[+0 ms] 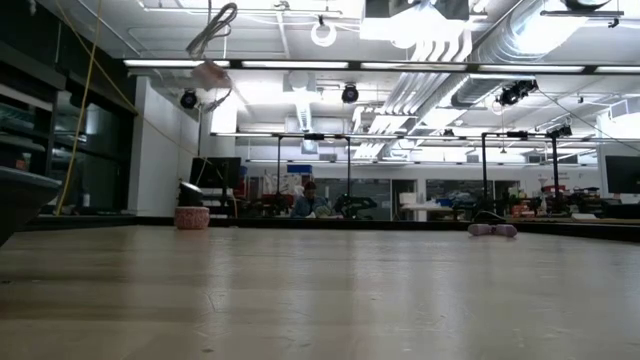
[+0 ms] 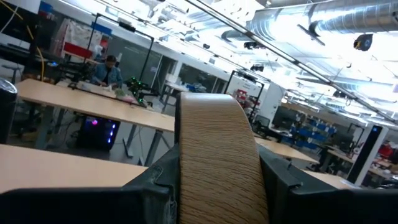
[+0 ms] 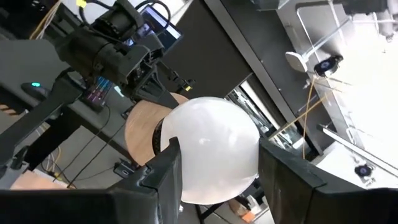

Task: Screw lightbulb
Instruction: Insert the white lightbulb into the brown lamp

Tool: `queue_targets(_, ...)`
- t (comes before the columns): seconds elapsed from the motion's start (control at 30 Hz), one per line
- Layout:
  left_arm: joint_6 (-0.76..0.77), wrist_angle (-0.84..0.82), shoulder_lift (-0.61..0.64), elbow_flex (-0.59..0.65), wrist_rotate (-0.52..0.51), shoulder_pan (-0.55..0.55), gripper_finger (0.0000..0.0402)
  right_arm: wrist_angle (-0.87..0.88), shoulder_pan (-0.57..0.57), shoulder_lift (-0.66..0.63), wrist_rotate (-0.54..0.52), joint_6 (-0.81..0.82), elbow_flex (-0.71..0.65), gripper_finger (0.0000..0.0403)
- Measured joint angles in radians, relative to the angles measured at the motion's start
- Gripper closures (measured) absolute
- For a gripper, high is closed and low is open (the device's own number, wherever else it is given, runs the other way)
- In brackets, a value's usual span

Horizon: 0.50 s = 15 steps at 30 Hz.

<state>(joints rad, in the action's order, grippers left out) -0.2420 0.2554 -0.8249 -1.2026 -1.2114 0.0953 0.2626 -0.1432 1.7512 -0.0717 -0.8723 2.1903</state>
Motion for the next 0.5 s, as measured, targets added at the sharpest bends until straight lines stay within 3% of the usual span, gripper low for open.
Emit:
queue_targets(0.23,0.013,0.034,-0.026,0.000,0.002,-0.014,0.0287,-0.012,0.004,0.008,-0.049,0.048,-0.011,0.0227)
queue_targets(0.5,-0.086,0.155,-0.072,-0.001,0.007,-0.051,0.0287,-0.029,0.023,0.024,-0.127,0.066,-0.010,0.0227)
